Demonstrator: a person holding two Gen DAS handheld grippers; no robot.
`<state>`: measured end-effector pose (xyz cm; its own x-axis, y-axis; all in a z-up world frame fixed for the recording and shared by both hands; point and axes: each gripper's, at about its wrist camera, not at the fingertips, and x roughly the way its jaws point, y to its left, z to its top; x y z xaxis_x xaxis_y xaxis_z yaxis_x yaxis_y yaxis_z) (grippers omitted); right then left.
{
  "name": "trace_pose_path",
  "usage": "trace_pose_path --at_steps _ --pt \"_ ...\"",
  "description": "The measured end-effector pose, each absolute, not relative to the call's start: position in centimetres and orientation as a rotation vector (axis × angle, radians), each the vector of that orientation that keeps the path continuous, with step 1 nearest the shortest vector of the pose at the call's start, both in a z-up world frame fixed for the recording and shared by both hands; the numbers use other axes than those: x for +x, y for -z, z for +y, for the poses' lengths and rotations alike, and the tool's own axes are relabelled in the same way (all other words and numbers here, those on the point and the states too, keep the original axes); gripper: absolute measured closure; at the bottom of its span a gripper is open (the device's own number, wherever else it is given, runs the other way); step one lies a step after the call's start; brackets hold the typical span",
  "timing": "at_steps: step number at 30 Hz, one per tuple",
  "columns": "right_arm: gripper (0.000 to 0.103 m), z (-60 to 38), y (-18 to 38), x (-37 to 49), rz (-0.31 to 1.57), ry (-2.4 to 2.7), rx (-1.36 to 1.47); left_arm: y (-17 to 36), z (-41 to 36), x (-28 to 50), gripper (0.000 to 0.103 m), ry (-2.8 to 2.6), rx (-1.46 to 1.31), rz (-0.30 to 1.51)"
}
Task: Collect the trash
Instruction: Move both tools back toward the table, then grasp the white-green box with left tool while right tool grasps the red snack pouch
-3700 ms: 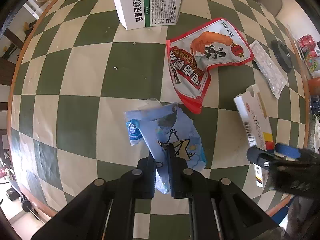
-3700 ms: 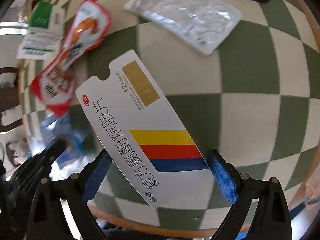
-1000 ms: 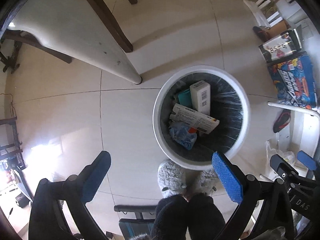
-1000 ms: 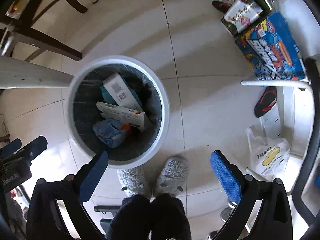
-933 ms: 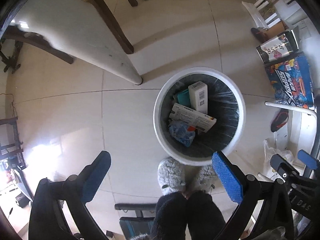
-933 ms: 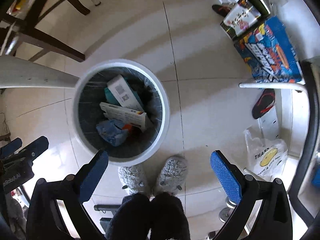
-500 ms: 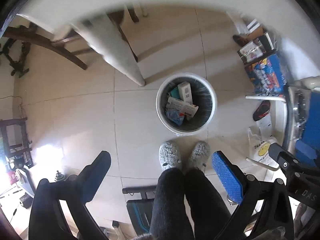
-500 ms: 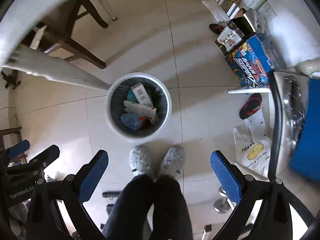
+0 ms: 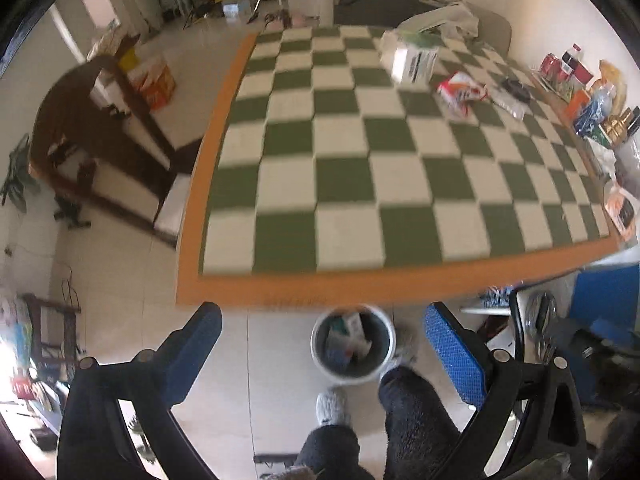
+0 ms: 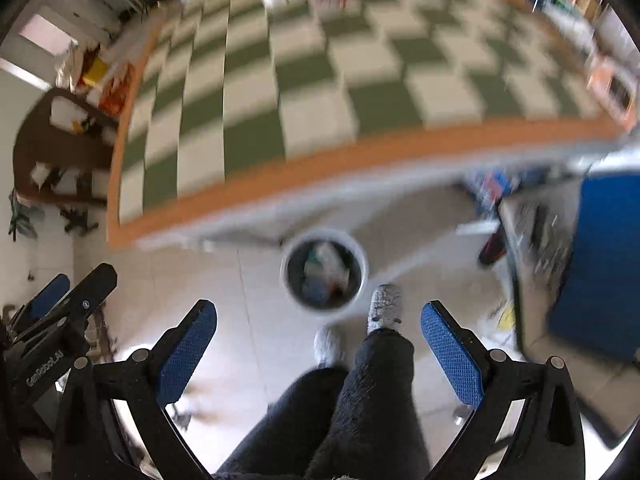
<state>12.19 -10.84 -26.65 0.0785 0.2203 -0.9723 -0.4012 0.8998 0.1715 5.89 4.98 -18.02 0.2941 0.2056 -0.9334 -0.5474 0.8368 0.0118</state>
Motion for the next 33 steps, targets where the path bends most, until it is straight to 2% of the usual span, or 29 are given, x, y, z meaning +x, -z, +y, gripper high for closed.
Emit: trace_pose_path --at_steps 4,9,14,19,25,27,28,31,32,33 --pt "0.000 -11.6 24.5 19.2 1.404 -0.426 -0.109 16.9 5.4 12.8 0.000 -0.531 -0.274 1.185" --pt "0.000 -11.0 25.1 29.5 1.428 -0.379 -0.084 16.5 8.3 22.9 0.000 -0.587 -0.324 1.185" --pt "0.000 -8.5 30.9 42.3 1.556 -0.345 0.099 17.9 12.0 32.3 0.000 -0.703 -0.355 1.246" --pt "0.000 -1.1 36.6 50.6 1.626 -0.318 0.161 19.2 15.9 36.3 0.000 -0.828 -0.393 1.294" --pt "0.000 8.1 42.0 54.5 1.660 -0.317 -0.012 21.0 19.4 38.6 0.000 -0.897 -0.449 1.346" --pt "0.009 10.7 41.8 54.0 1.588 -0.314 -0.196 21.2 19.9 39.7 0.000 -0.882 -0.459 1.350" --pt "0.010 11.3 41.7 53.7 1.570 -0.322 -0.245 21.3 20.0 40.4 0.000 -0.863 -0.471 1.352" --pt "0.033 11.7 40.8 53.0 1.513 -0.388 -0.366 21.5 20.1 43.0 0.000 -0.789 -0.526 1.351" --pt "0.049 11.5 40.1 52.9 1.476 -0.443 -0.406 21.8 20.0 43.9 0.000 -0.759 -0.540 1.359" --pt "0.056 11.1 39.8 53.0 1.460 -0.451 -0.447 22.2 19.8 44.9 0.000 -0.724 -0.562 1.368"
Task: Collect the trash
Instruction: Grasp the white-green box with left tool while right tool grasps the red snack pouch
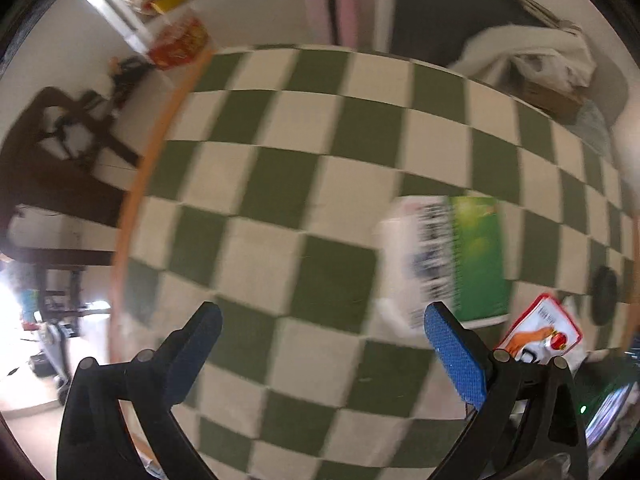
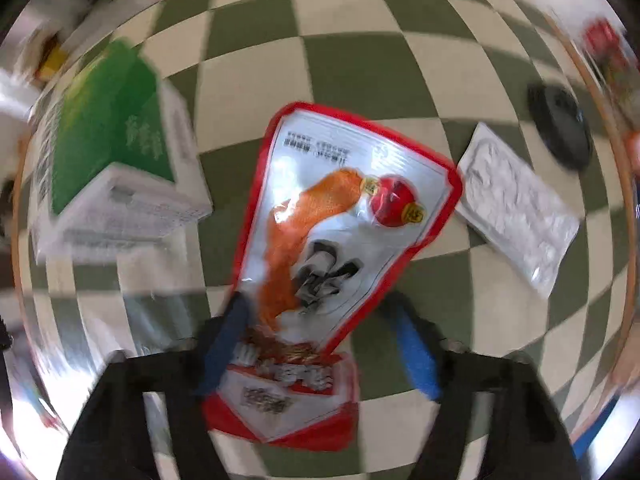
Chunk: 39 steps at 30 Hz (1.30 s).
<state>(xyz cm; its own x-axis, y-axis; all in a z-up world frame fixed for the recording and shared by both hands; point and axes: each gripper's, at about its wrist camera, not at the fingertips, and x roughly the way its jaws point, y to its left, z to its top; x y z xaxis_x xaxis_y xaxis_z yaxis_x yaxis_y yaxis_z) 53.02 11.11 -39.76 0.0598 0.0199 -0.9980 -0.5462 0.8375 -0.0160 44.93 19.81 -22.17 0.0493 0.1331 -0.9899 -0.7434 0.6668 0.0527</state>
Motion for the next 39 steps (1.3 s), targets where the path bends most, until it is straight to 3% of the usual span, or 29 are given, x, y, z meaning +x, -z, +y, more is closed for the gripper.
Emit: trace_pose_path --at_steps 13,15,16,17,19,39 --pt "0.058 7.3 39.0 58.5 1.570 -0.441 -0.393 25.6 17.4 53.6 0.002 -0.510 -0.606 1.426" --pt "0.059 7.5 39.0 58.0 1.556 -0.435 -0.387 25.2 17.0 53.4 0.032 -0.478 -0.609 1.398" --pt "0.060 6.9 38.8 57.4 1.547 -0.436 -0.381 25.2 16.6 53.3 0.075 -0.480 -0.596 1.405" --pt "0.062 6.8 38.5 57.4 1.540 -0.439 -0.374 25.2 16.4 53.1 0.090 -0.484 -0.582 1.414" --pt "0.065 6.4 38.0 56.6 1.536 -0.456 -0.339 24.9 16.1 52.4 0.100 -0.468 -0.581 1.392" --pt "0.068 -2.3 28.4 49.1 1.374 -0.639 -0.141 17.5 11.3 34.5 0.103 -0.506 -0.531 1.228"
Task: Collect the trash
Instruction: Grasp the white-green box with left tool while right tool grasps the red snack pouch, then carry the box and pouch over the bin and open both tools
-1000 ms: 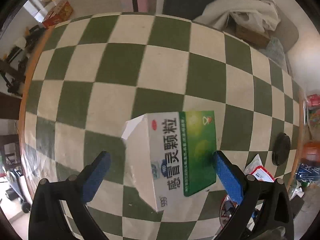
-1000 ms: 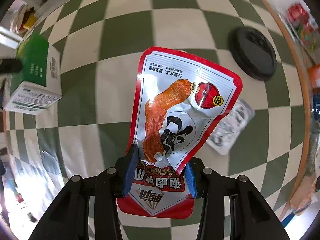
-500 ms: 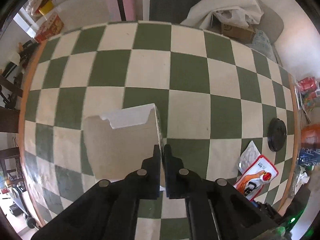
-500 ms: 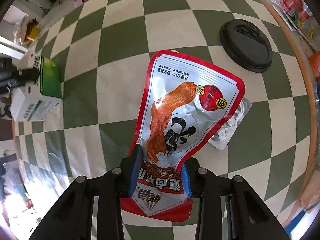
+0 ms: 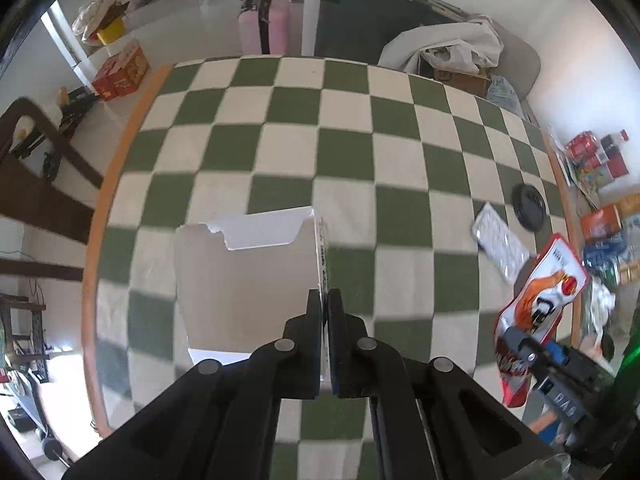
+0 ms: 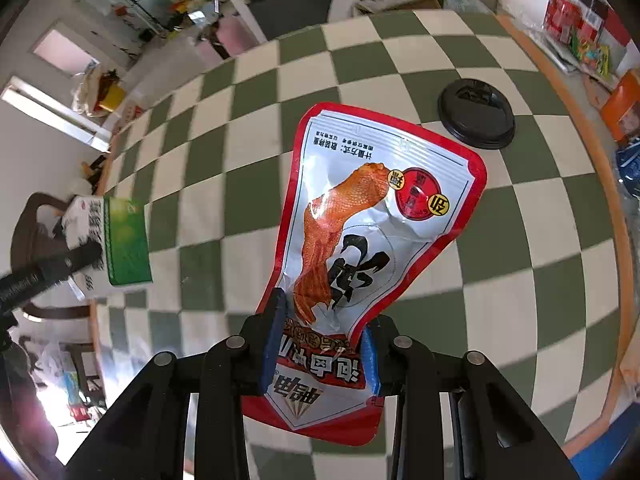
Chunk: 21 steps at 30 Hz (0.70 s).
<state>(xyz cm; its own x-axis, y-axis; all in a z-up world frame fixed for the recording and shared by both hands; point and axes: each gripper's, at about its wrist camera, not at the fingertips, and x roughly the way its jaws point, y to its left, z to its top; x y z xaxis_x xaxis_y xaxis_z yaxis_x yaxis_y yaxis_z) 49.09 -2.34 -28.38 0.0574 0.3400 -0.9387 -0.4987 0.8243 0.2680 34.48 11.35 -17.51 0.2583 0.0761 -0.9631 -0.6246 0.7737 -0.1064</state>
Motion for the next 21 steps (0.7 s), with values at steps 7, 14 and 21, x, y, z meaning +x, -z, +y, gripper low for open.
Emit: trace_pose_path --at_steps 7,14,21 --pt "0.069 -4.9 26.2 39.0 1.312 -0.640 -0.115 16.0 8.0 24.1 0.103 -0.449 -0.486 1.186" --pt "0.070 -8.8 26.1 27.1 1.289 -0.565 -0.071 16.5 5.3 13.6 0.103 -0.354 -0.462 1.187" --pt "0.071 -13.7 28.5 15.7 1.397 -0.515 -0.031 20.1 2.4 6.0 0.102 -0.285 -0.497 1.284"
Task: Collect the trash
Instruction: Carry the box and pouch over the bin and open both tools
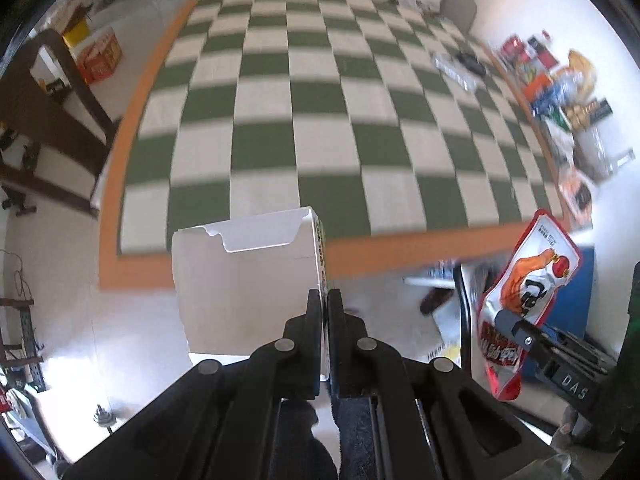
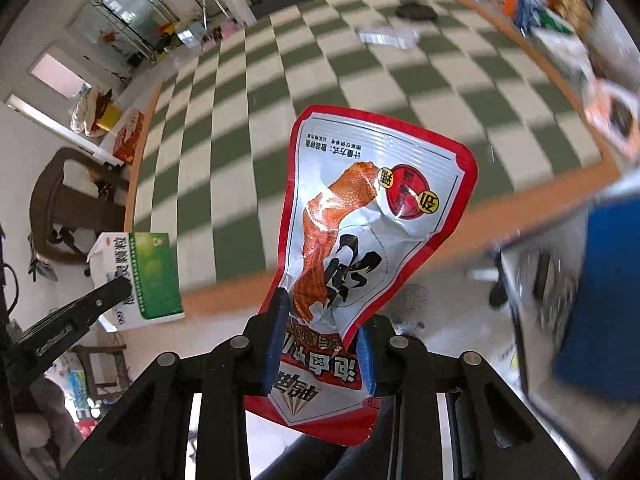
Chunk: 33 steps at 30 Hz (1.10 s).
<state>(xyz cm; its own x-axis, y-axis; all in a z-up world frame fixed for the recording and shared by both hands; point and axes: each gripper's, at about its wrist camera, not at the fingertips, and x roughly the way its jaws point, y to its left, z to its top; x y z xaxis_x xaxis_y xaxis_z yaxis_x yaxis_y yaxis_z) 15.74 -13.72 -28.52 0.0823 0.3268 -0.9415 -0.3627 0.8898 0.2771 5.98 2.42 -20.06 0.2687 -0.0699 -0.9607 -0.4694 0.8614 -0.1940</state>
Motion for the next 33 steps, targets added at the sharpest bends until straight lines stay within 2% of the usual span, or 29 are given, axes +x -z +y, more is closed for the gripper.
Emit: trace_pose_path --at_steps 5,10,16,21,26,27,28,29,30,31,33 --pt "0.072 -15.9 33.5 10.7 1.505 -0.500 -0.044 26.2 1.7 2.8 0.102 -0.241 -0.638 1.368" --pt "0.073 -17.0 41.7 7.8 1.634 -0.503 -0.046 35.8 2.0 1.9 0.102 -0.226 -0.791 1.446" --pt "0.074 -16.4 55.5 7.5 1.758 -0.500 0.000 49.3 3.0 2.9 0.102 -0.236 -0.934 1.502" --pt "0.074 -14.0 67.5 8.4 1.806 -0.504 0.014 58.7 3.3 4.1 0.102 -0.279 -0.886 1.555" --pt "0.074 -11.5 77.7 9.0 1.875 -0.523 -0.008 64.1 4.5 3.5 0.097 -0.385 -0.805 1.615" --pt "0.071 -11.0 78.8 9.0 1.885 -0.532 -0.016 64.9 4.8 3.1 0.096 -0.411 -0.797 1.618" --pt "0.066 -10.8 79.6 8.9 1.886 -0.540 -0.023 65.4 5.0 2.8 0.086 -0.431 -0.785 1.620" --pt "0.048 -10.4 80.3 8.7 1.878 -0.555 -0.040 65.6 5.2 2.5 0.058 -0.445 -0.775 1.620" --pt "0.029 -10.2 80.5 8.6 1.871 -0.567 -0.054 65.7 5.5 2.1 0.037 -0.465 -0.765 1.617" --pt "0.023 -10.1 80.6 8.4 1.864 -0.580 -0.062 65.6 5.7 1.7 0.009 -0.489 -0.754 1.610" --pt "0.013 -10.3 80.6 8.2 1.848 -0.568 -0.097 65.3 6.0 1.1 0.006 -0.522 -0.732 1.597"
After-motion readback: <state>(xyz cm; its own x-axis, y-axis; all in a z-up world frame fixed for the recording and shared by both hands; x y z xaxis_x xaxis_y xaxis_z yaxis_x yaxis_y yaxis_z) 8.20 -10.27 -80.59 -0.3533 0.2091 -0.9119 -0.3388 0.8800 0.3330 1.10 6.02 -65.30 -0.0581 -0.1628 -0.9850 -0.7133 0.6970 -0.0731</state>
